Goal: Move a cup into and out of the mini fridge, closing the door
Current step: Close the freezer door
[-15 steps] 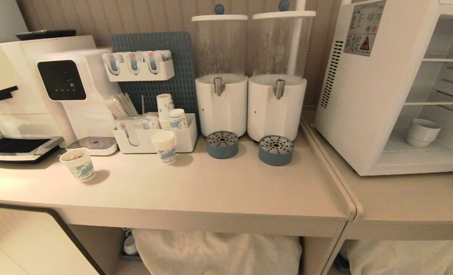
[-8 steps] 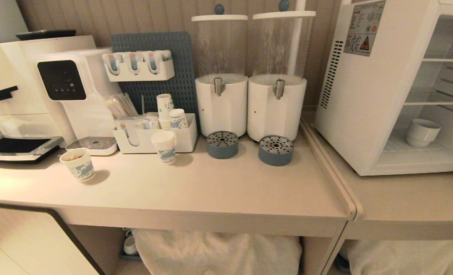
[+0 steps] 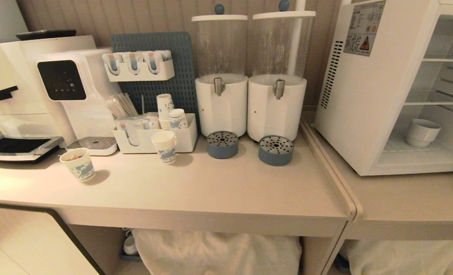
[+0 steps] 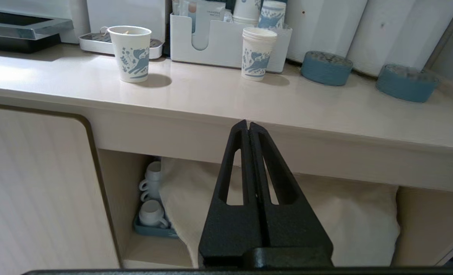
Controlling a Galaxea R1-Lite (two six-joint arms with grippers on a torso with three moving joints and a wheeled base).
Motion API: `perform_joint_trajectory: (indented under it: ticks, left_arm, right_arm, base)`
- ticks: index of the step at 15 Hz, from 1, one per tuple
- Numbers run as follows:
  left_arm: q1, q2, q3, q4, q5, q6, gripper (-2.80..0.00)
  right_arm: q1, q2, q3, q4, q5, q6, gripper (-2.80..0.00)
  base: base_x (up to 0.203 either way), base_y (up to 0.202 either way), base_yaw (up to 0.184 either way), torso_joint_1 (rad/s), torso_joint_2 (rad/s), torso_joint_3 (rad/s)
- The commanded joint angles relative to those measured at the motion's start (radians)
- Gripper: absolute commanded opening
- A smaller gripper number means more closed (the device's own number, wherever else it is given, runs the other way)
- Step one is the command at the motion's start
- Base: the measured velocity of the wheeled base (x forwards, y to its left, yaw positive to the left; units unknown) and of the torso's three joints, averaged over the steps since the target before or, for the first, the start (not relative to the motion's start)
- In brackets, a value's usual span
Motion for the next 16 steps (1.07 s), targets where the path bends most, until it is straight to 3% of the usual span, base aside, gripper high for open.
perform_joint_trajectory:
  ticks: [1, 10, 16]
  left_arm:
    - [0.000, -0.003, 0.040, -0.002, 0.001, 0.005, -2.80]
    - [0.000, -0.003, 0.040, -0.007, 0.001, -0.017, -2.80]
    - [0.000, -0.003, 0.040, -0.007, 0.001, -0.017, -2.80]
  right_arm:
    - [0.000, 0.002, 0.004, -0.006, -0.003, 0.008, -2.80]
    - [0.000, 0.002, 0.004, -0.004, -0.008, 0.025, -2.80]
    - [0.000, 0.002, 0.004, -0.004, -0.008, 0.025, -2.80]
  base:
    - [0.000, 0.000, 0.000, 0.000, 0.00, 0.000]
    - [0.000, 0.000, 0.000, 0.000, 0.00, 0.000]
    - [-0.186, 0.000, 0.000, 0.001, 0.00, 0.003]
